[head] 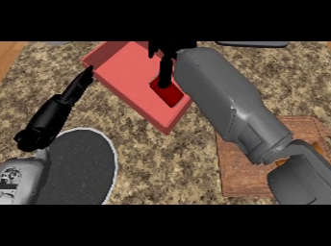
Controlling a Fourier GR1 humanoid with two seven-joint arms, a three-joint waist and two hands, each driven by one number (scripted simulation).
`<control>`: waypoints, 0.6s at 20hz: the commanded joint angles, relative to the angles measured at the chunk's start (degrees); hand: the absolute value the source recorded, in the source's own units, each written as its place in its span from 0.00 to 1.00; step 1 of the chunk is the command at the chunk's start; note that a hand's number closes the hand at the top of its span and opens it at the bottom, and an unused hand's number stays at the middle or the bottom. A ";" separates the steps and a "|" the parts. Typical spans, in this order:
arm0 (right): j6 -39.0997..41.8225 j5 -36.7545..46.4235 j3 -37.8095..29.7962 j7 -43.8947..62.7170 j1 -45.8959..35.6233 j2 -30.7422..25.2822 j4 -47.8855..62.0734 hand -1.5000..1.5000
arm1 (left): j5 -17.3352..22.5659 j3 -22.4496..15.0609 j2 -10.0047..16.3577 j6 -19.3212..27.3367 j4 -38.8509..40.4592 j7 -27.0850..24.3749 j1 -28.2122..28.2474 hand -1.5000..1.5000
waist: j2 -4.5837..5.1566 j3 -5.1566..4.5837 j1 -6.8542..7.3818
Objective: Pick the can from the cutting board and place it in the cardboard box
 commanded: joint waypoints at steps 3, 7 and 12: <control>-6.05 -3.91 -5.69 -13.21 1.44 -1.25 -1.91 0.00 | -0.10 0.45 -0.58 0.56 1.50 0.60 -1.63 0.50 | 0.15 0.08 -0.89; -16.22 -16.49 -19.81 -14.98 2.72 0.41 -7.23 0.00 | 0.01 0.66 0.55 -0.20 -0.20 -0.75 1.63 0.50 | -0.07 0.28 -0.76; -19.92 -26.07 -31.03 -15.47 3.18 -0.44 -6.84 0.00 | -0.71 -0.58 -0.92 0.61 -0.67 -0.22 1.05 0.50 | 0.00 0.13 -0.69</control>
